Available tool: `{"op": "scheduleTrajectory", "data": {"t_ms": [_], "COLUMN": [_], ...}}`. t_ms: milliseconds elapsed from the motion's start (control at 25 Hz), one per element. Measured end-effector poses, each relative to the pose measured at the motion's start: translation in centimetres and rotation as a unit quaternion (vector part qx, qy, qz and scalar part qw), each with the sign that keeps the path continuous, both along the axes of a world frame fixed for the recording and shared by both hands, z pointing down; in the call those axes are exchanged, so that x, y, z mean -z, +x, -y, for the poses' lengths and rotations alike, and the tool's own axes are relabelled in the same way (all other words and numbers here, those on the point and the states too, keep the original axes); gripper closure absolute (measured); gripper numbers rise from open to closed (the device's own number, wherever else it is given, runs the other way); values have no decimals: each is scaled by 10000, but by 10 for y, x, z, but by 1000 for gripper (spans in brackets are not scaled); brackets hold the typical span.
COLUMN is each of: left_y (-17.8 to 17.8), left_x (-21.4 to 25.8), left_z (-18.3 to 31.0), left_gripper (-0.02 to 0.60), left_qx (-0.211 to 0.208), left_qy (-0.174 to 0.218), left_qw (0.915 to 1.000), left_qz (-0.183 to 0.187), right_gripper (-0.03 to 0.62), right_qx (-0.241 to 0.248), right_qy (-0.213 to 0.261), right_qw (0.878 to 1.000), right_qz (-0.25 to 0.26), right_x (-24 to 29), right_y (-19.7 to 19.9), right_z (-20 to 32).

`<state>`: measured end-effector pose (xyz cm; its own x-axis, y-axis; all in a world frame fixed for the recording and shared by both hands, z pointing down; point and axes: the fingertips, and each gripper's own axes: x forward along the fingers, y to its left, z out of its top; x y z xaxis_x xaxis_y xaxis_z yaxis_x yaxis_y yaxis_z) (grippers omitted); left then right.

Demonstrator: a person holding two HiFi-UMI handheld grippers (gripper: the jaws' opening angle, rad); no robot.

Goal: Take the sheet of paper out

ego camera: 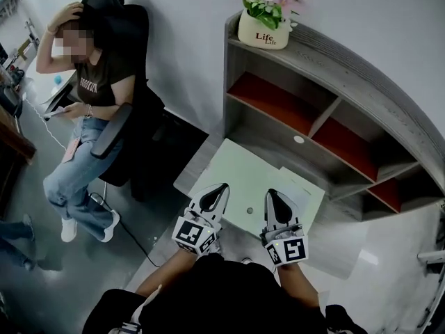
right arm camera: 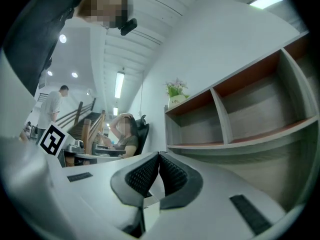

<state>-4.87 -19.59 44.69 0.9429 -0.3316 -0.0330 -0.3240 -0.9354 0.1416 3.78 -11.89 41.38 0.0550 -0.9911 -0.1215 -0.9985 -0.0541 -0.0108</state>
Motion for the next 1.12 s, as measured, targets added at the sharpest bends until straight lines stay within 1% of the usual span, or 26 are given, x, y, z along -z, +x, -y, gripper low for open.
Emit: {"op": "scheduleTrajectory", "data": {"t_ms": [200,440,600,800,1000,1120], "left_y": [20,54,75,93,109,113], "left_x": [-17,-33,-46,-66,-94,-112], "left_z": [2,-5,-11,-21,-31,-30], "left_gripper": [577,577,577,577,577,577], "left_qx": [-559,-965,-1066,-1095,-1167,-1105], "left_qy": [-124,-194,-270,-361,-478,-540], "left_qw": [9983,9946,9929,9913,9881,9869], "left_qz": [103,314,447,629,886,1041], "right_gripper": [571,571,571,571,571,571], "right_qx": [-574,-1001,-1209,-1420,-1425,-1421], "right_qy": [-157,-392,-440,-534,-716,-870], "right_qw": [9982,9940,9915,9883,9868,9852], "right_qz": [78,176,163,141,277,406], "right_x": [-15,-32,-36,-48,-66,-81], "right_y": [10,33,56,79,96,103], "right_z": [-9,-29,-42,-62,-74,-78]}}
